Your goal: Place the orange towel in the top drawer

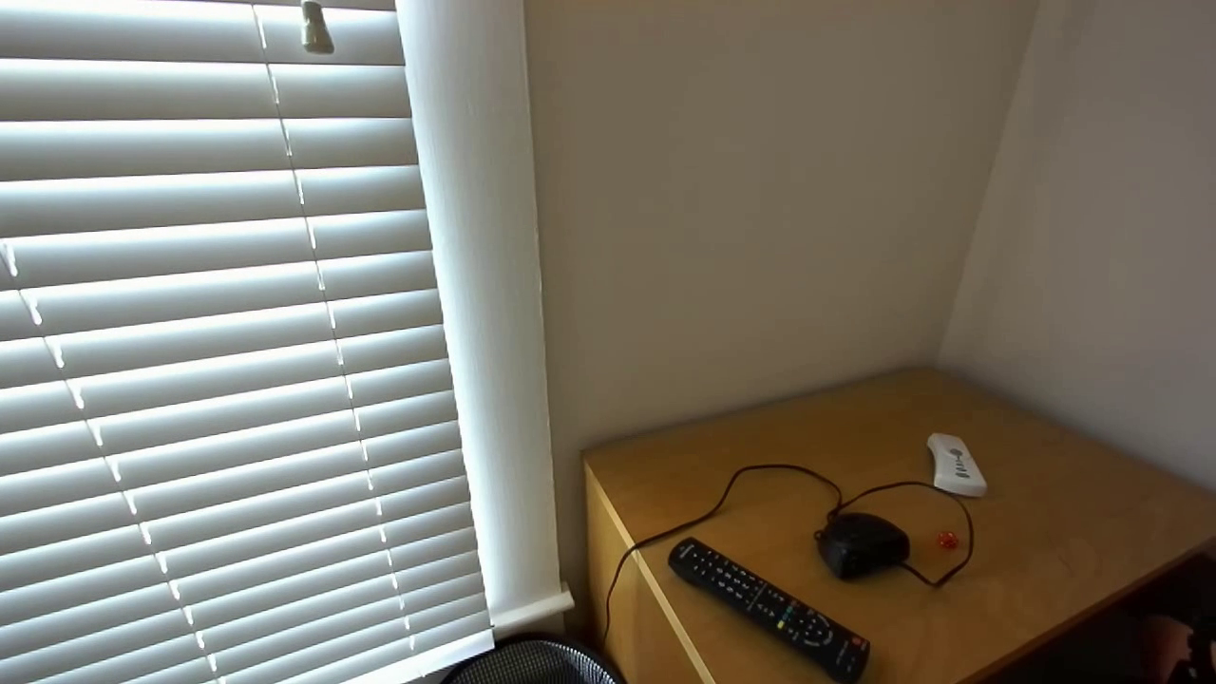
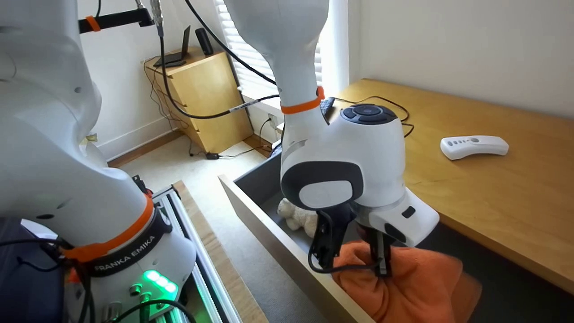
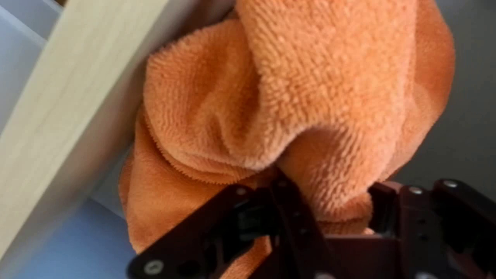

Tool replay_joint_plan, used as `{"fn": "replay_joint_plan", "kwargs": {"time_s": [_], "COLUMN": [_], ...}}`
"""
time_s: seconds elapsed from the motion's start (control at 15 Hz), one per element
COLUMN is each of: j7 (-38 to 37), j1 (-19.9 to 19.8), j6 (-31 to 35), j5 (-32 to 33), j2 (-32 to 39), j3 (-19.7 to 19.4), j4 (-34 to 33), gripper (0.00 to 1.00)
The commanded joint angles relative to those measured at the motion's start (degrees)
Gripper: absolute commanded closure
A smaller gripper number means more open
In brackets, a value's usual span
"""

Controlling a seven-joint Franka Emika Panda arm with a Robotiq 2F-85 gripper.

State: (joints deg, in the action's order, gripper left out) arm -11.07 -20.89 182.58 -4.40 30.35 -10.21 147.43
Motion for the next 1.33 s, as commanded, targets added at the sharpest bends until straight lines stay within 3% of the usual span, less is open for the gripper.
{"fn": "replay_joint_plan", "kwargs": {"time_s": [0.0,0.07,0.2,0.6,1.0,1.27], "j7": [2.9,3.3,4.6,7.3,11.4,15.7], "j1": [-7.5,-8.9,-12.1,-25.2,-41.4,-45.2], "j6": [0.6,0.9,1.3,-0.4,-9.4,-13.3], "j5": [-1.5,-1.4,-1.1,-0.7,-2.7,-4.6], "j2": [2.5,3.4,4.8,8.3,12.8,13.6], "j3": [10.2,12.1,15.8,27.3,39.5,41.5], "j4": [-1.1,-1.5,-2.2,-4.0,-6.3,-7.0], "gripper": [0.94,0.51,0.45,0.01,0.0,0.0]}}
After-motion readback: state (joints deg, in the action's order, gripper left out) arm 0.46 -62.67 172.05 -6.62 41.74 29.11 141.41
